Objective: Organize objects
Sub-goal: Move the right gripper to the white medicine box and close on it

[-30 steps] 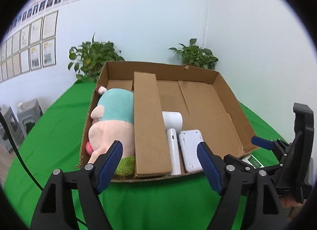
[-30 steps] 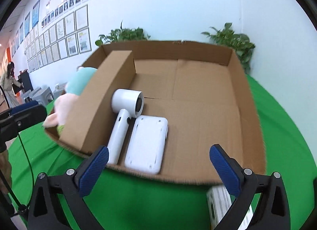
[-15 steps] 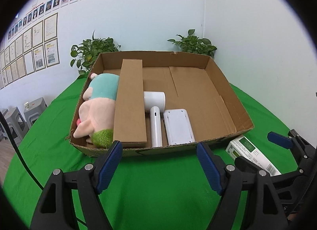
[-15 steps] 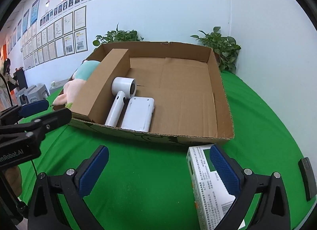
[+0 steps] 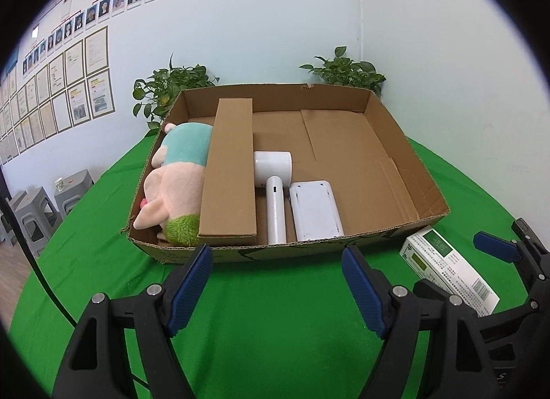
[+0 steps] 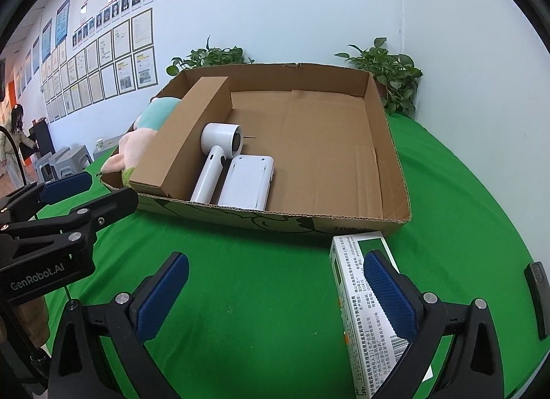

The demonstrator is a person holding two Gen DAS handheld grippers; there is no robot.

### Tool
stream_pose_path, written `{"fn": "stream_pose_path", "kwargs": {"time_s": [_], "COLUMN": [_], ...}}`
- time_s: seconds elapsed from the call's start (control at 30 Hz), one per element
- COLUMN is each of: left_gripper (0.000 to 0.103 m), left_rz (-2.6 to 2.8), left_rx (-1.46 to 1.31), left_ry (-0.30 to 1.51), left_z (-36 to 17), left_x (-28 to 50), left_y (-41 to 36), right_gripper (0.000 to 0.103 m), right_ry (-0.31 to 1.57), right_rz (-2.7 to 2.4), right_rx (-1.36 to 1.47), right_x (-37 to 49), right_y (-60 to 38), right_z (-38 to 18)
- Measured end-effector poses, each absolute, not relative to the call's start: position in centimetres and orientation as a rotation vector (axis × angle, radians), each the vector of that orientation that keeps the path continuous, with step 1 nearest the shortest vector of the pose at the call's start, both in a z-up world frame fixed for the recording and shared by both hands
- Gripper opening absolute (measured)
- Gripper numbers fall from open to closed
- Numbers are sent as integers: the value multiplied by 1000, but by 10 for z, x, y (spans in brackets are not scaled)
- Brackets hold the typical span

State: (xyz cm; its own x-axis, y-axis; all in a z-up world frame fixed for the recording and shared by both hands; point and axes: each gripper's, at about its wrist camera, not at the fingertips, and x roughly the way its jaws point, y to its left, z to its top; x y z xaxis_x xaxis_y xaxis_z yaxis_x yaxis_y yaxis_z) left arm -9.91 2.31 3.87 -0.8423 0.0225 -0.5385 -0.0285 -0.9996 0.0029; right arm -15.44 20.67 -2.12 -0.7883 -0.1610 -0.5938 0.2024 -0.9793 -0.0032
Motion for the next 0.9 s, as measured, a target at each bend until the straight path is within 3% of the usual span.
{"fn": "stream_pose_path", "kwargs": {"time_s": [0.4,0.7,0.77,0.83,0.9], "left_gripper": [77,77,77,77,77], "left_rz": [2934,2841,2857,2875,2902], "left_rx": [-941,-1047,-1035,-1021,-1006], "left_ry": [-15,-46,-66,-87,-109], "left_z": [15,-10,-5,3,15], "left_x": [-96,-87,-85,-85,-83], "left_y": [22,15,7,-4,-18], "right_gripper": [102,102,95,68,66], "right_ry": [29,27,54,77,117], "right_rz": [-2753,-2860,-2848,-2825,-2833], "right_rx": [1000,1272,1302,1336,1326], "right_x": [-135,-143,-145,-147,-146], "right_y": [231,306,306,303,296], "right_z": [-47,-85,-94,-101,-103]}}
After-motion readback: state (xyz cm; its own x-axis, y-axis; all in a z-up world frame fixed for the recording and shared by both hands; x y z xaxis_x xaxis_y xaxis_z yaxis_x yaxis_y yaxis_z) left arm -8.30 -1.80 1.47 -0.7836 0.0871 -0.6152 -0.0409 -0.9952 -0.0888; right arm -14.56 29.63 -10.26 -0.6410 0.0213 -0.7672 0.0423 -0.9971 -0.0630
